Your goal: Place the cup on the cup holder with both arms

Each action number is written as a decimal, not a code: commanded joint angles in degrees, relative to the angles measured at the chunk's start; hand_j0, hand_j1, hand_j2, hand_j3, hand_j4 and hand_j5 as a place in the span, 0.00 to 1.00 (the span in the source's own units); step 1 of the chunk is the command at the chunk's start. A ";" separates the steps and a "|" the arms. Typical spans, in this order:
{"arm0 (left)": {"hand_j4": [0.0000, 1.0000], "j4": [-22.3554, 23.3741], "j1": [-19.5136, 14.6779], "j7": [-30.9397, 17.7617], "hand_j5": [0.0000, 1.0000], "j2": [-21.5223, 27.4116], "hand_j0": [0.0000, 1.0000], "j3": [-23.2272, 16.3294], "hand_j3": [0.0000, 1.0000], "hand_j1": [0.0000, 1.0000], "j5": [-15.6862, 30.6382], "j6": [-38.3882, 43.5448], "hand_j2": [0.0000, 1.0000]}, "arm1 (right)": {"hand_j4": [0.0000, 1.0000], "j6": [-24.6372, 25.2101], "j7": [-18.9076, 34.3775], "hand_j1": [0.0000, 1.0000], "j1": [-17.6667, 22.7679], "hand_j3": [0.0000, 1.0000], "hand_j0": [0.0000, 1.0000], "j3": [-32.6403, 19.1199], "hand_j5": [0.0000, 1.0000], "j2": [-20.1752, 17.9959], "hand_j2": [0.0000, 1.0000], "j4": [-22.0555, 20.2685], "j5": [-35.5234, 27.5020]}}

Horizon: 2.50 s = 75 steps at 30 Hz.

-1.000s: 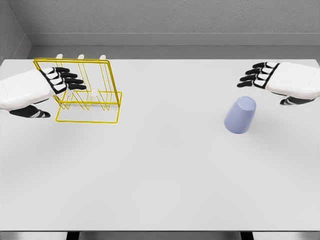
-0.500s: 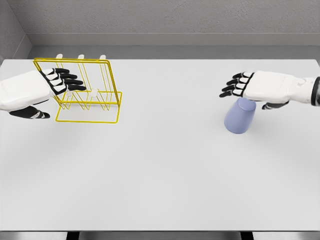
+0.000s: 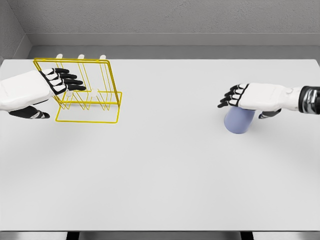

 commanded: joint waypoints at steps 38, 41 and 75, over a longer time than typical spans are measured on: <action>1.00 1.25 -0.35 0.12 1.00 -0.81 1.00 1.02 1.00 1.00 5.03 0.08 1.00 | 0.64 0.08 1.71 0.64 -0.09 0.64 0.64 0.80 0.64 1.28 0.64 -0.21 2.19; 1.00 0.81 -0.53 0.12 1.00 -0.98 1.00 1.98 1.00 1.00 4.94 0.08 1.00 | 0.61 0.08 1.71 0.61 -0.09 0.61 0.61 0.80 0.61 1.28 0.61 -0.21 2.19; 1.00 -5.87 11.43 6.18 1.00 -4.41 1.00 -6.01 1.00 1.00 35.09 0.08 1.00 | 0.53 0.08 1.80 0.53 -2.72 0.53 0.53 -1.31 0.53 0.14 0.53 -7.33 1.40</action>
